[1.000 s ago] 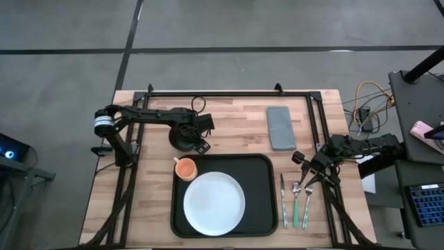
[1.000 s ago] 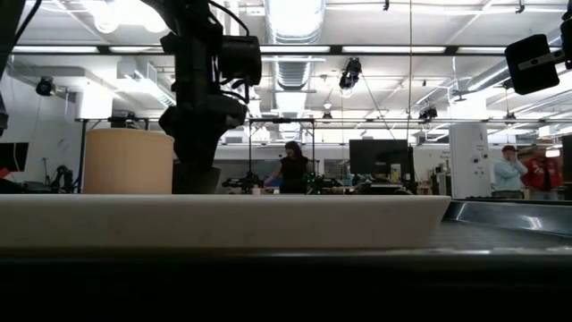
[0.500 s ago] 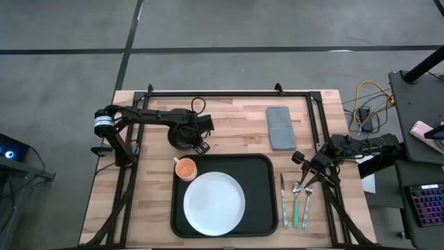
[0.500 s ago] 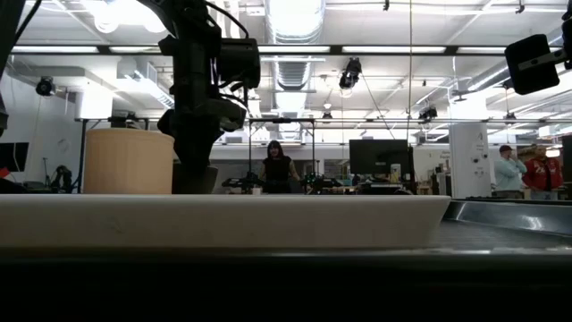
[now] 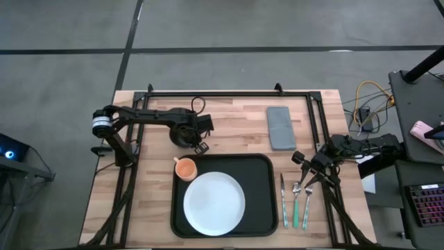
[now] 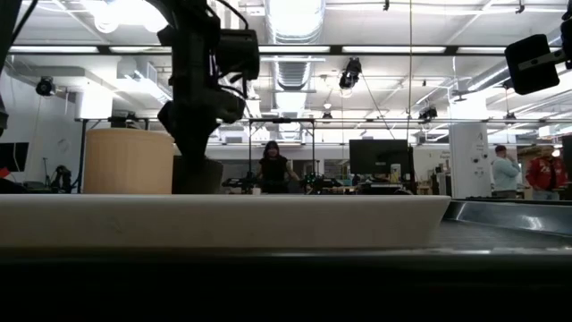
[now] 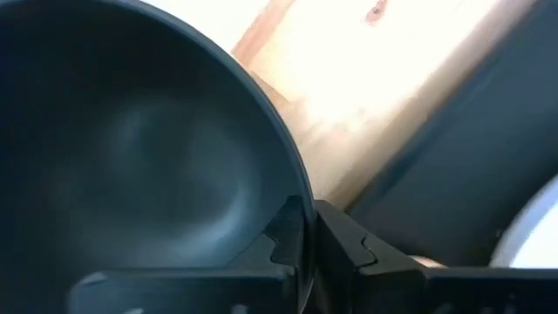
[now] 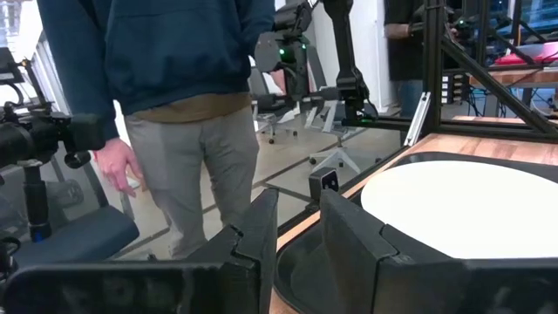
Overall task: Set up tray
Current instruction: Stack the black bowl on top of the white plate on the black tray
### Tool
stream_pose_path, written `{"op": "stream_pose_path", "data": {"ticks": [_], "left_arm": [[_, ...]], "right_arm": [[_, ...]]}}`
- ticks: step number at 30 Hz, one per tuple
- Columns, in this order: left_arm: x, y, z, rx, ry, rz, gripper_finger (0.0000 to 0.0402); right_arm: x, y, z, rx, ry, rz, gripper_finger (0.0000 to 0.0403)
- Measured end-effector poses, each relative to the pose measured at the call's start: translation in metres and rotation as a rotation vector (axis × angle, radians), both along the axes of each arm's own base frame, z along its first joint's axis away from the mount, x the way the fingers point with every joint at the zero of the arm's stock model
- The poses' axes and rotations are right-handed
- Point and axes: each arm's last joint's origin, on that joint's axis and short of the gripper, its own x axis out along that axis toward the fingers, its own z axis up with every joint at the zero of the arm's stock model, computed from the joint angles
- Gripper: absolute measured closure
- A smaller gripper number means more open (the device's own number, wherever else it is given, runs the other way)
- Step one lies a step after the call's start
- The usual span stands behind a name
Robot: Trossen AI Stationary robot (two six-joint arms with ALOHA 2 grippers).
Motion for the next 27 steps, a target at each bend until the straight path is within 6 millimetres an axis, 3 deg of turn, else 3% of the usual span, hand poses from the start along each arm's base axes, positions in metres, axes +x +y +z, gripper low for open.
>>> {"op": "stream_pose_path", "data": {"ticks": [6, 16, 22, 27], "left_arm": [[0.012, -0.014, 0.033, 0.011, -0.047, -0.081, 0.0401], [0.032, -0.051, 0.111, 0.101, -0.26, -0.235, 0.0401], [0.028, -0.076, 0.11, 0.091, -0.16, -0.34, 0.0402], [0.032, -0.115, 0.101, 0.071, -0.141, -0.435, 0.0402]], "right_arm": [[0.0, 0.0, 0.0, 0.0, 0.001, 0.0, 0.0329], [0.0, 0.0, 0.0, 0.0, 0.0, 0.0, 0.0333], [0.0, 0.0, 0.0, 0.0, 0.0, 0.0, 0.0325], [0.0, 0.0, 0.0, 0.0, -0.001, 0.0, 0.0321]]}}
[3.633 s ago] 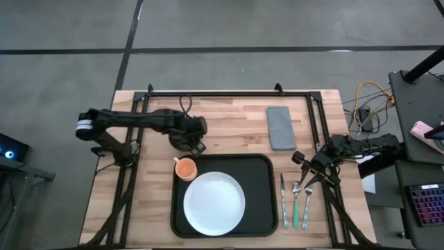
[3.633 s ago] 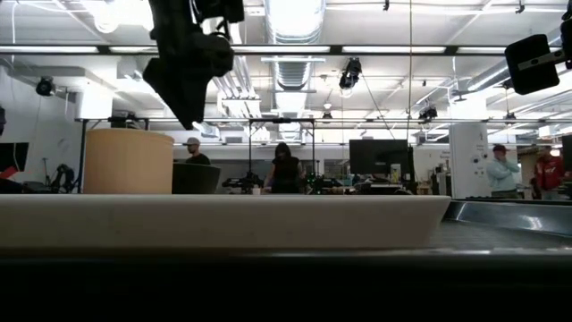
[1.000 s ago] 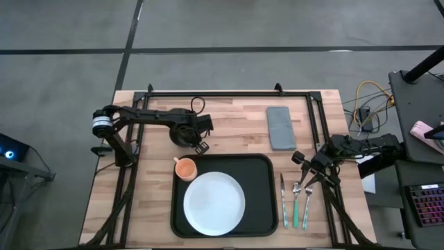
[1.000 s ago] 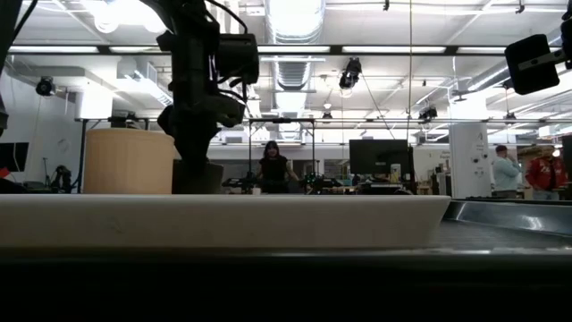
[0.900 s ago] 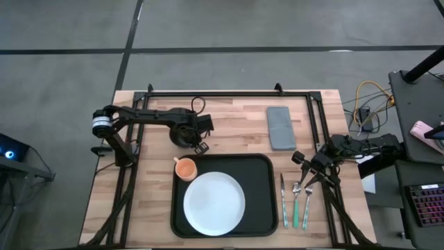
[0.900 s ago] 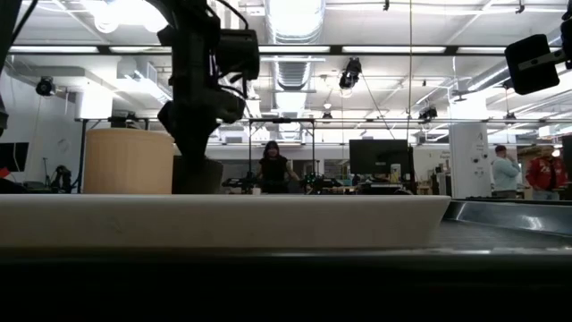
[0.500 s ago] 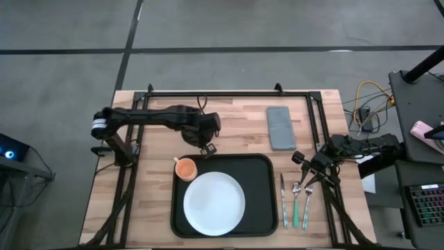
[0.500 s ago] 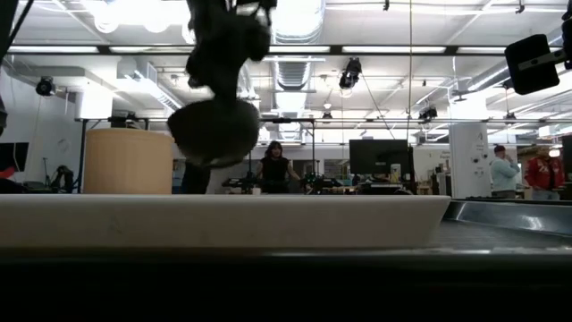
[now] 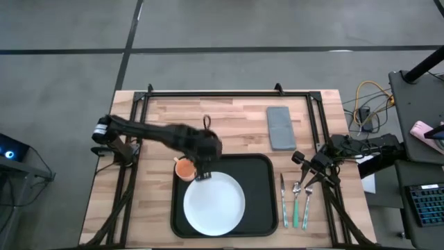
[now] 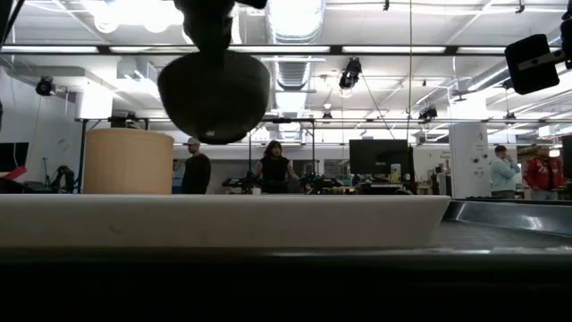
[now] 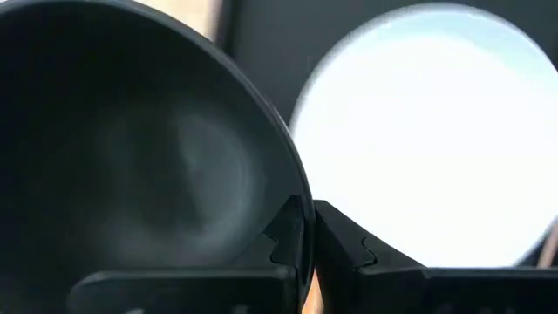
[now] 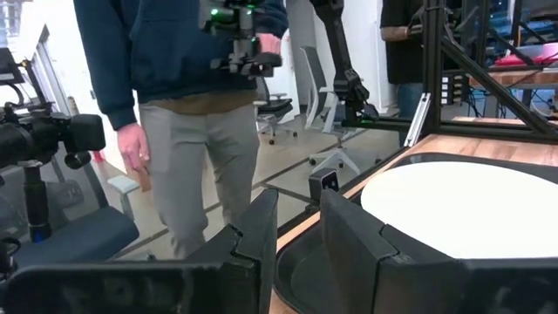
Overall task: Set up tray
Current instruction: Stack the black bowl on top of the white plate on the black tray
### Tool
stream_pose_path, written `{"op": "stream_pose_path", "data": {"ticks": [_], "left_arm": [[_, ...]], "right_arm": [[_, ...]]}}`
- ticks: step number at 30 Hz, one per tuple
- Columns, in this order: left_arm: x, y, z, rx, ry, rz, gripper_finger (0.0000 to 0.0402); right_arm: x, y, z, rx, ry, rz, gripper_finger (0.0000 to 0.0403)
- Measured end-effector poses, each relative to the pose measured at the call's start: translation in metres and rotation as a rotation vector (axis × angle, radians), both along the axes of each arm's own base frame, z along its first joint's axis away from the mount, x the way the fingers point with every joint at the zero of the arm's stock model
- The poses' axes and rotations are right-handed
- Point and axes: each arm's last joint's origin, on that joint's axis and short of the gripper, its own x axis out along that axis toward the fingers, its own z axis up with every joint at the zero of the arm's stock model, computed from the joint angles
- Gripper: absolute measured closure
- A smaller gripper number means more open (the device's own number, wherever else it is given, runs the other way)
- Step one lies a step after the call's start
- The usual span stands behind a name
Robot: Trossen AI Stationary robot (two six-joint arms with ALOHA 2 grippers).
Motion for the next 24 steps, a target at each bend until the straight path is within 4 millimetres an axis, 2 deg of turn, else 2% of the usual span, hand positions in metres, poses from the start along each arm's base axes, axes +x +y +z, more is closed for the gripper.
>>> {"op": "stream_pose_path", "data": {"ticks": [4, 13, 19, 24], "left_arm": [[0.013, -0.026, -0.007, -0.008, 0.006, -0.039, 0.0402], [0.059, -0.07, -0.002, 0.01, -0.014, -0.057, 0.0402], [0.069, -0.098, 0.0, 0.109, 0.022, -0.059, 0.0401], [0.074, -0.11, -0.016, 0.123, 0.061, -0.042, 0.0401]], "right_arm": [[0.0, 0.0, 0.0, 0.0, 0.001, 0.0, 0.0324], [0.0, 0.0, 0.0, 0.0, 0.001, 0.0, 0.0334], [0.0, 0.0, 0.0, 0.0, 0.0, 0.0, 0.0329], [0.0, 0.0, 0.0, 0.0, 0.001, 0.0, 0.0323]]}}
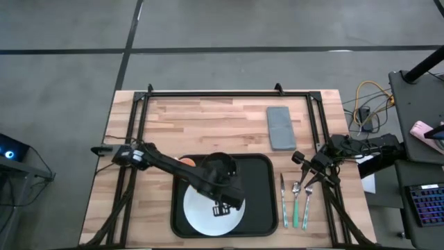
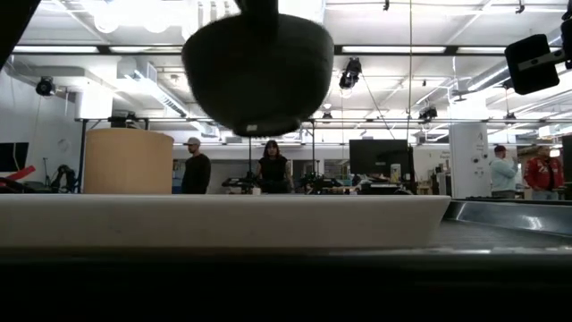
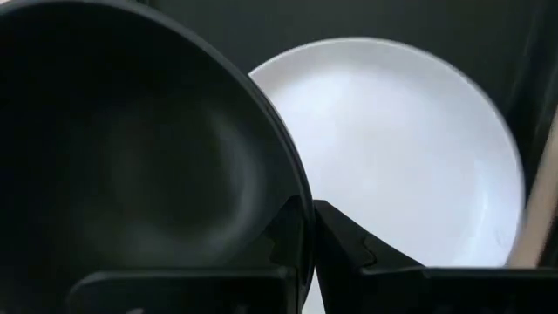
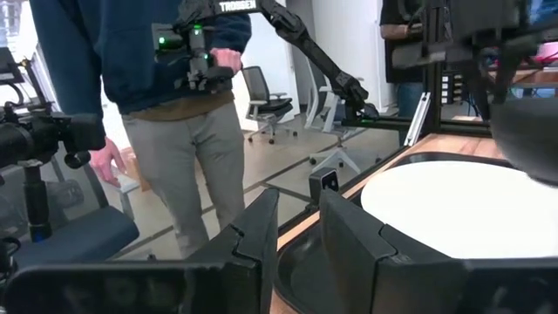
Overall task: Set up tray
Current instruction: Stack the black bowl on top of the white plate on the black tray
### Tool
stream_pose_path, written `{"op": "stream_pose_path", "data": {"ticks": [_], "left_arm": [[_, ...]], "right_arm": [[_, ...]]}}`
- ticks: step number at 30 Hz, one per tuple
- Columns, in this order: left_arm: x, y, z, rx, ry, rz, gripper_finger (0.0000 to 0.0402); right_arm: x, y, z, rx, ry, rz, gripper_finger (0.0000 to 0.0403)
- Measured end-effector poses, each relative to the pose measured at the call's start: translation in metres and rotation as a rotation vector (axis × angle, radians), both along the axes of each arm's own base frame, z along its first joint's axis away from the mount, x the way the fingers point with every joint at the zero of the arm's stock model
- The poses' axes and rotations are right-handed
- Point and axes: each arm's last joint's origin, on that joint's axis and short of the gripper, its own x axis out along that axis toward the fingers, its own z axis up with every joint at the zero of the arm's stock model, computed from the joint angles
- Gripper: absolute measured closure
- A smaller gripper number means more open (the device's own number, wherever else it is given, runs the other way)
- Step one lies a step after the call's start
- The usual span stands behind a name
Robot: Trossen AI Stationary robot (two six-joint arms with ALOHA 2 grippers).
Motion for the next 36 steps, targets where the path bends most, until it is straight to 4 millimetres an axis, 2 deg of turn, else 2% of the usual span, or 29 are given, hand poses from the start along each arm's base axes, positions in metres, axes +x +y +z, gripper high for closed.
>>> {"op": "stream_pose_path", "data": {"ticks": [6, 10, 17, 22, 36], "left_arm": [[-0.006, -0.007, -0.028, 0.027, 0.087, 0.048, 0.0401], [-0.011, -0.021, -0.037, -0.004, 0.054, 0.063, 0.0401], [-0.018, -0.048, -0.046, -0.072, 0.018, 0.084, 0.0401], [-0.023, -0.06, -0.051, -0.086, 0.01, 0.092, 0.0401], [-0.017, -0.071, -0.051, -0.16, -0.074, 0.092, 0.0401]], "right_arm": [[0.0, 0.0, 0.0, 0.0, 0.0, 0.0, 0.0329], [0.0, 0.0, 0.0, 0.0, 0.0, 0.0, 0.0334], [0.0, 0.0, 0.0, 0.0, 0.0, 0.0, 0.033], [0.0, 0.0, 0.0, 0.0, 0.0, 0.0, 0.0324], [0.0, 0.0, 0.0, 0.0, 0.0, 0.0, 0.0334]]}}
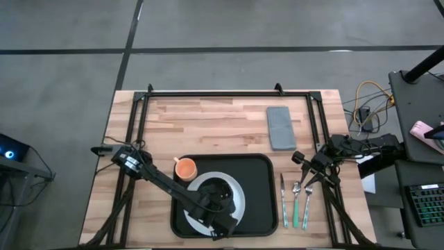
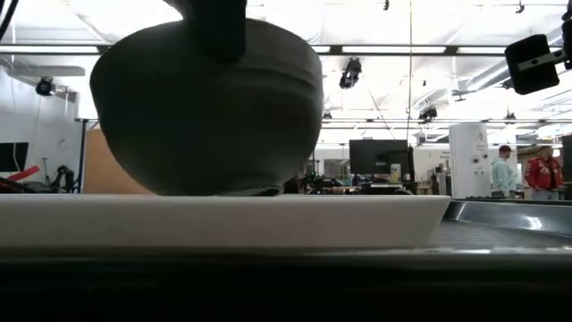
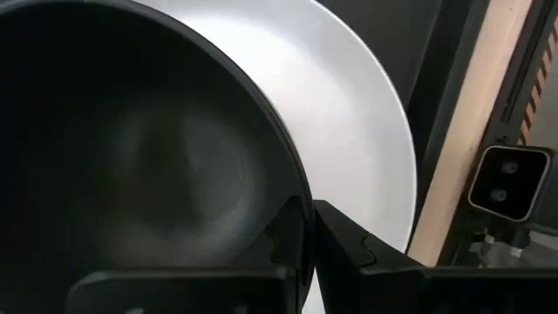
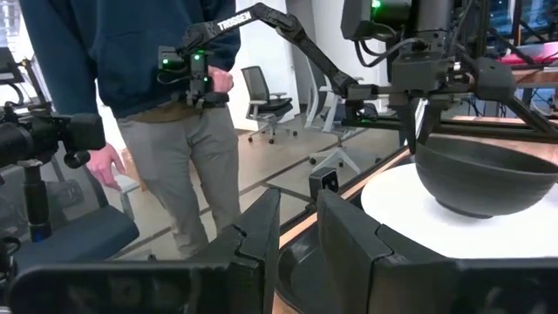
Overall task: Set up tray
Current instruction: Stack the black bowl on top of the white plate on the black tray
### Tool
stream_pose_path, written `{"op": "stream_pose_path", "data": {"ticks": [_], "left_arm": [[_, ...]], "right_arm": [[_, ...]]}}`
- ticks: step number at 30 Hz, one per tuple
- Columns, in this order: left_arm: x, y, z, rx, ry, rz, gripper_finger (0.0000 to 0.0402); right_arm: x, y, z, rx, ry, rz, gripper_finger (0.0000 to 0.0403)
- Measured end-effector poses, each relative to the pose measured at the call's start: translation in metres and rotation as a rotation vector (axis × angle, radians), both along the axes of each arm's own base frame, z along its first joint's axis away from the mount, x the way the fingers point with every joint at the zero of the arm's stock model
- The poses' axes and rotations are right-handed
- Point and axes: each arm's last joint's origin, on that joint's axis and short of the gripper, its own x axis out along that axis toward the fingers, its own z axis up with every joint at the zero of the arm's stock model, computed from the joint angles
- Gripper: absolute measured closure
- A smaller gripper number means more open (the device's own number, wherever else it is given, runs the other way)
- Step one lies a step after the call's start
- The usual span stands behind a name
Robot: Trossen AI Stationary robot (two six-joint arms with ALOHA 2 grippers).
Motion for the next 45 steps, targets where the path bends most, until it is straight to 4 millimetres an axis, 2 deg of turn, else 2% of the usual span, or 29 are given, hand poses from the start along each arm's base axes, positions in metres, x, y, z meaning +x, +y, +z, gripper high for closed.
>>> {"op": "stream_pose_path", "data": {"ticks": [9, 26, 45], "left_arm": [[-0.004, -0.003, -0.019, -0.017, 0.048, 0.008, 0.0402], [0.0, -0.009, -0.024, -0.084, 0.008, 0.007, 0.0398], [-0.001, -0.01, -0.033, -0.116, 0.041, -0.004, 0.0316]], "right_arm": [[0.0, 0.0, 0.0, 0.0, 0.0, 0.0, 0.0323], [0.0, 0.0, 0.0, 0.0, -0.001, 0.0, 0.0334], [0.0, 0.0, 0.0, 0.0, 0.0, 0.0, 0.0325]]}}
